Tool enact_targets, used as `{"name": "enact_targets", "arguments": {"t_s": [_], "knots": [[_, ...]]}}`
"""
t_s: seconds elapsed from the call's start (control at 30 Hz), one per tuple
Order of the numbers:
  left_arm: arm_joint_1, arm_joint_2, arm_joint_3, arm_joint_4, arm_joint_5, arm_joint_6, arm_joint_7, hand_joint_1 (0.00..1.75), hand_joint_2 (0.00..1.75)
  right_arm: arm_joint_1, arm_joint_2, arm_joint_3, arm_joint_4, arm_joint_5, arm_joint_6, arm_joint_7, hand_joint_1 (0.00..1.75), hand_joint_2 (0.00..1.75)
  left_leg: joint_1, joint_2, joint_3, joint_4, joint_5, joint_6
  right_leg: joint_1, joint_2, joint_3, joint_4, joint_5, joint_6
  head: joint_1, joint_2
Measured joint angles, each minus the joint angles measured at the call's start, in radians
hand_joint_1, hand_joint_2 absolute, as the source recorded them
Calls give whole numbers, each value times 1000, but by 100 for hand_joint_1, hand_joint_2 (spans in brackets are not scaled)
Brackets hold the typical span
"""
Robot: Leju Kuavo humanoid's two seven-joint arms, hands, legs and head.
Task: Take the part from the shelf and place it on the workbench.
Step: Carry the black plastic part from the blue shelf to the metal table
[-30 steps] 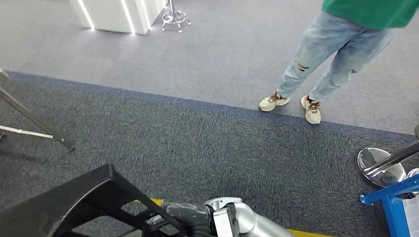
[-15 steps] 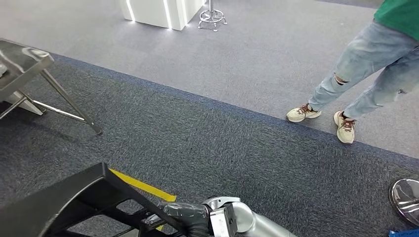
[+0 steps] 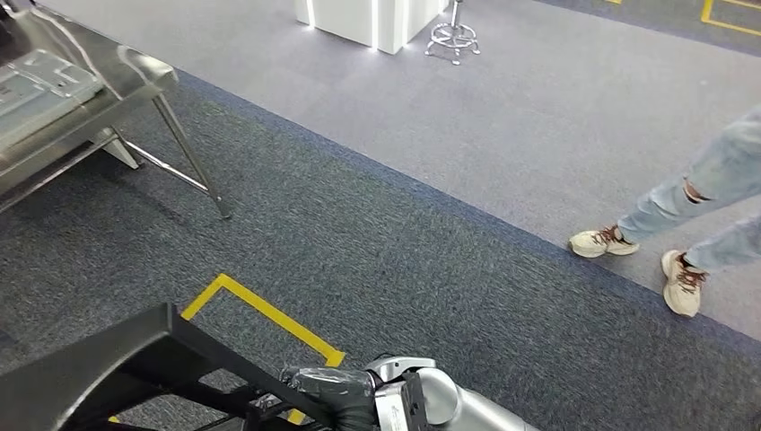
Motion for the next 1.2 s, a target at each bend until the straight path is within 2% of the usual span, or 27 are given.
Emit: {"name": "enact_targets", "arguments": {"t_s": [0.03,0.07,0.1,0.13,0.17,0.2,0.27,0.33,0.4,0.43,0.5,0.53,0.57,0.6,0.63,0.67,0.7,0.77,0.83,0.93,0.97,1.0,1.07,1.1,1.13,1.17,1.2], "knots": [[-2,-1,0,0,0,-2,-1,0,175,-1,0,0,-1,3,-4,0,171,175,-1,-12,2,-1,0,3,-1,29,-31,60,-28,0,0,0],[-5,-1,0,0,0,-3,-2,0,175,-1,-1,0,-2,5,-7,1,171,175,-2,-25,2,-1,-1,6,0,43,-71,127,-54,-1,1,0],[-6,-1,0,0,0,-5,-2,0,175,0,-3,0,-3,7,-9,1,171,175,-3,-39,2,1,-2,7,1,49,-106,181,-68,-3,1,0],[-6,-2,0,0,-1,-6,-3,0,175,1,-5,0,-4,8,-10,2,171,175,-4,-54,2,2,-3,8,2,52,-129,208,-64,-4,1,0],[-5,-2,0,0,-1,-7,-5,0,175,1,-6,0,-6,9,-11,2,171,175,-4,-69,3,5,-5,7,2,54,-132,195,-39,-6,0,0],[-4,-2,1,0,-1,-8,-6,0,175,1,-7,0,-9,9,-11,2,171,175,-4,-84,4,7,-7,6,3,59,-118,149,-1,-9,1,0],[-4,-4,1,0,0,-9,-8,0,175,-1,-7,1,-14,9,-11,2,171,175,-4,-109,4,14,-12,0,1,95,-67,17,71,-14,0,0],[-5,-6,2,0,1,-9,-9,0,175,-2,-7,1,-16,9,-11,2,171,175,-3,-131,-1,19,-15,-10,1,121,-40,-51,95,-17,0,0],[-2,-6,5,0,2,-9,-9,0,175,-3,-7,1,-17,8,-11,2,171,175,0,-148,-5,17,-15,-23,3,105,-35,-58,95,-23,0,0],[1,-7,7,0,3,-9,-9,0,175,-5,-7,1,-18,8,-11,2,171,175,1,-141,-6,20,-17,-28,3,95,-31,-63,96,-29,0,0],[1,-8,11,0,4,-9,-7,0,175,-9,-5,1,-19,5,-11,1,171,175,1,-90,-28,72,-48,-38,1,71,-20,-73,97,-40,-3,0],[-2,-9,14,0,6,-9,-6,0,175,-10,-5,1,-19,4,-11,1,171,175,2,-57,-54,128,-77,-43,2,57,-17,-75,95,-44,-4,0],[-4,-10,15,0,7,-9,-6,0,175,-11,-5,2,-19,3,-11,1,171,175,5,-35,-89,195,-109,-49,4,44,-15,-76,92,-47,-5,0],[-6,-10,17,0,9,-9,-5,0,175,-11,-5,2,-19,3,-10,1,171,175,8,-26,-120,255,-132,-53,6,30,-13,-76,89,-48,-5,0],[-5,-11,18,0,10,-9,-3,0,175,-11,-5,3,-18,2,-10,1,171,175,11,-22,-139,289,-139,-56,7,17,-12,-75,86,-48,-5,0],[-3,-12,18,0,10,-9,-2,0,175,-11,-5,3,-17,1,-10,1,171,175,13,-18,-138,284,-126,-59,7,4,-10,-75,84,-47,-5,0],[-1,-12,19,0,10,-9,0,0,175,-11,-5,4,-16,0,-10,1,171,175,15,-11,-115,240,-97,-59,7,-8,-6,-75,81,-45,-5,0],[-1,-12,21,0,10,-9,0,0,175,-13,-5,4,-16,-3,-10,0,171,175,10,31,-42,100,-36,-53,11,-32,3,-74,72,-38,-5,0],[-5,-12,22,0,11,-8,1,0,175,-15,-6,4,-15,-6,-10,0,171,175,1,58,-3,23,-17,-37,15,-53,9,-73,65,-28,-4,0],[0,-12,25,0,11,-8,2,0,175,-18,-6,5,-13,-6,-11,0,171,175,-3,28,0,11,-18,-15,14,-74,17,-75,55,-10,-3,0],[2,-11,25,0,11,-8,2,0,175,-20,-6,5,-13,-5,-12,-1,171,175,-1,17,4,5,-16,-10,11,-60,16,-64,45,-5,-3,0],[2,-11,26,0,11,-8,2,0,175,-21,-6,5,-12,-5,-13,-1,171,175,1,6,9,0,-14,-4,9,-34,5,-35,28,0,-3,0],[-4,-12,26,0,11,-8,2,0,175,-22,-7,6,-9,-4,-14,-2,171,175,2,-17,13,-4,-13,4,5,27,-54,81,-27,2,-2,0],[-6,-12,26,0,11,-8,2,0,175,-22,-9,6,-6,-3,-15,-3,171,175,1,-31,13,-3,-14,7,4,42,-93,147,-50,2,-1,0],[-7,-12,26,0,11,-8,3,0,175,-21,-11,6,-3,-3,-15,-3,171,175,1,-45,14,-2,-15,8,4,49,-123,193,-59,1,-1,0],[-7,-12,26,0,12,-9,3,0,175,-20,-12,7,0,-2,-15,-2,171,175,0,-60,14,0,-16,8,4,52,-138,202,-47,1,-1,0],[-6,-12,26,0,13,-9,4,0,175,-20,-13,7,1,-1,-15,-2,171,175,0,-75,15,3,-18,7,4,55,-133,174,-15,-1,-1,0]]}}
